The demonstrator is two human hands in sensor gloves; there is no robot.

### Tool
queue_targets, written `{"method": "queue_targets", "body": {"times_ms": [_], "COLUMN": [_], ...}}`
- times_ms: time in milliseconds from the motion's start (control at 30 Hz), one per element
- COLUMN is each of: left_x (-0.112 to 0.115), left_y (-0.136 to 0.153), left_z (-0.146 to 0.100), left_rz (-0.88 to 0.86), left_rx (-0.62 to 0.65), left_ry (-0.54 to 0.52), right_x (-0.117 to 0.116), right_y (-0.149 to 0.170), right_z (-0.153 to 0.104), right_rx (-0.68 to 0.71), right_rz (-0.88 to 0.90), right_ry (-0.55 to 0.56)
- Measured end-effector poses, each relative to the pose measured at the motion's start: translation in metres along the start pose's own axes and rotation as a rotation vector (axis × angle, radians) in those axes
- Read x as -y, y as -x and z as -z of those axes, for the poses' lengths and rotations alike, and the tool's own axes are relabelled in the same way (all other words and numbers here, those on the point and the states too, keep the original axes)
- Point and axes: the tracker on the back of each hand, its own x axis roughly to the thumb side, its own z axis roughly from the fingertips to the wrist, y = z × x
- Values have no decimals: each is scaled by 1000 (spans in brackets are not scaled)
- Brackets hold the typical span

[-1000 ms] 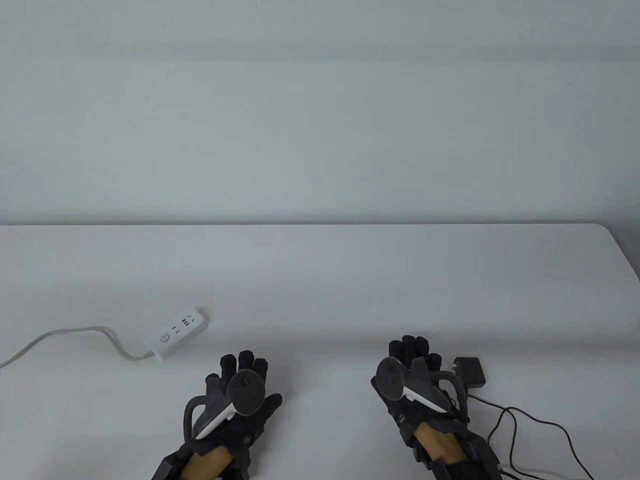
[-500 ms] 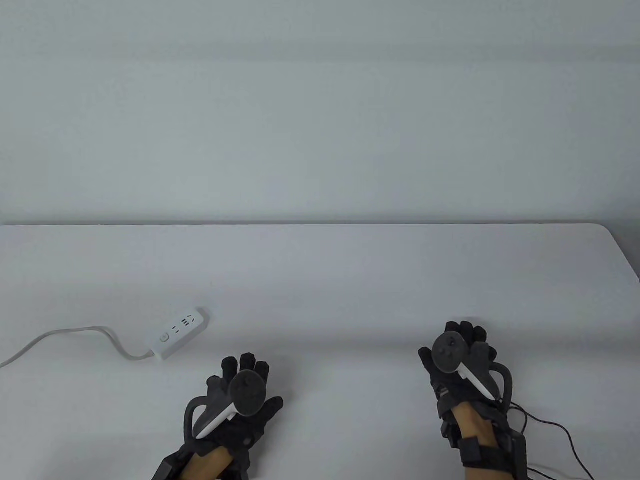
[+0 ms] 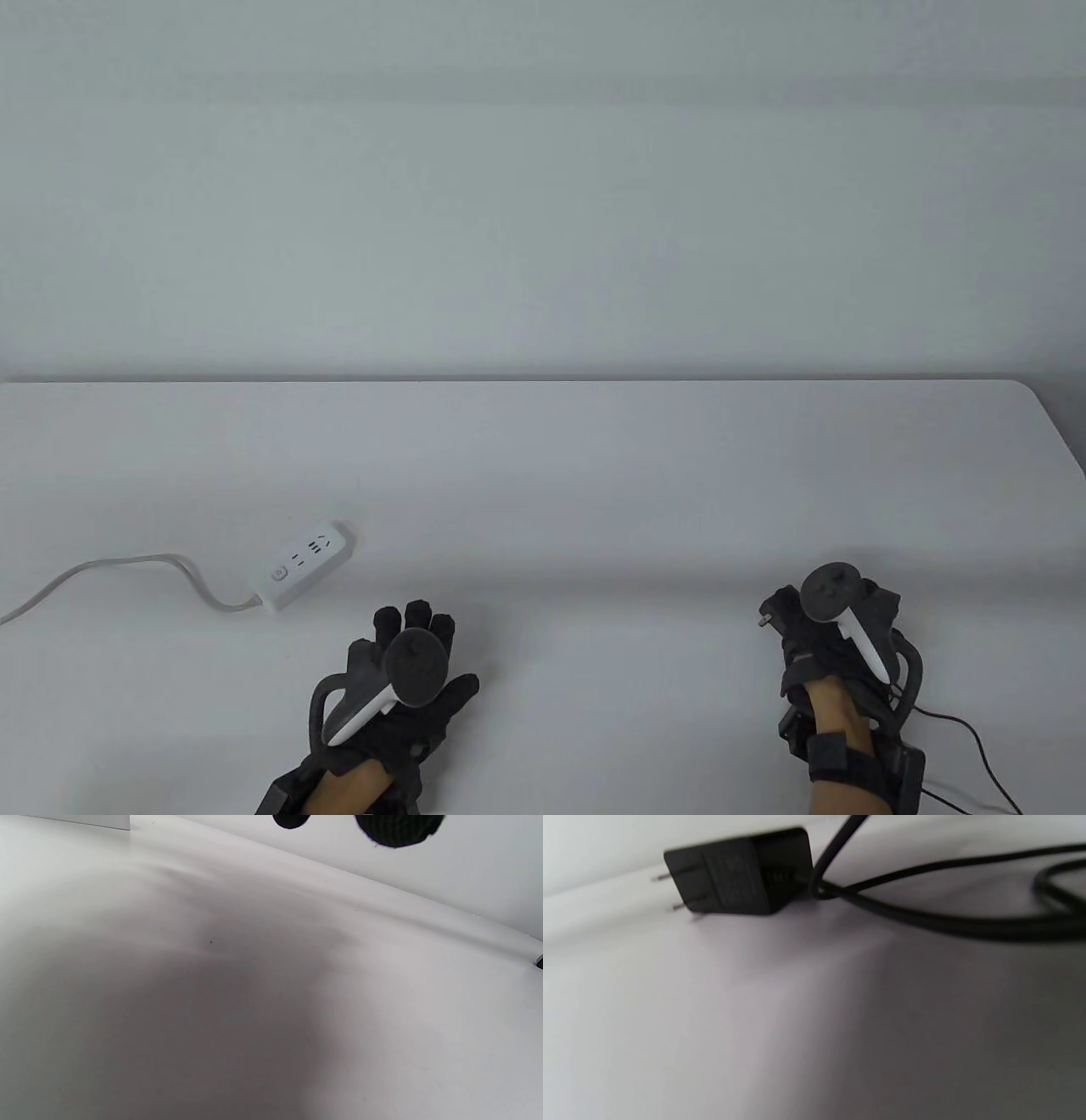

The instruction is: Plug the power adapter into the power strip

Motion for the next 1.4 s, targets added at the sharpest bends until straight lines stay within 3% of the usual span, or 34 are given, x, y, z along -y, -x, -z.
{"method": "queue_targets", "body": {"times_ms": [133, 467, 600, 833, 1067, 1400], "left_x": [0, -1, -1, -1, -3, -4], "left_y": [0, 6, 7, 8, 10, 13], "left_z": [0, 1, 1, 1, 1, 1], "left_rz": [4, -11, -18, -19, -31, -44], "left_rx": [1, -20, -24, -28, -40, -48], "left_ry": [6, 8, 7, 16, 11, 11], "right_x": [-12, -11, -5, 16, 40, 44], "right_y": [-1, -9, -14, -20, -39, -82], "right_z": [4, 0, -5, -20, -48, -103], "right_rx": [-1, 4, 3, 19, 160, 423], "right_rz": [-35, -144, -190, -37, 55, 85], "right_ry": [-116, 29, 137, 300, 416, 415]}}
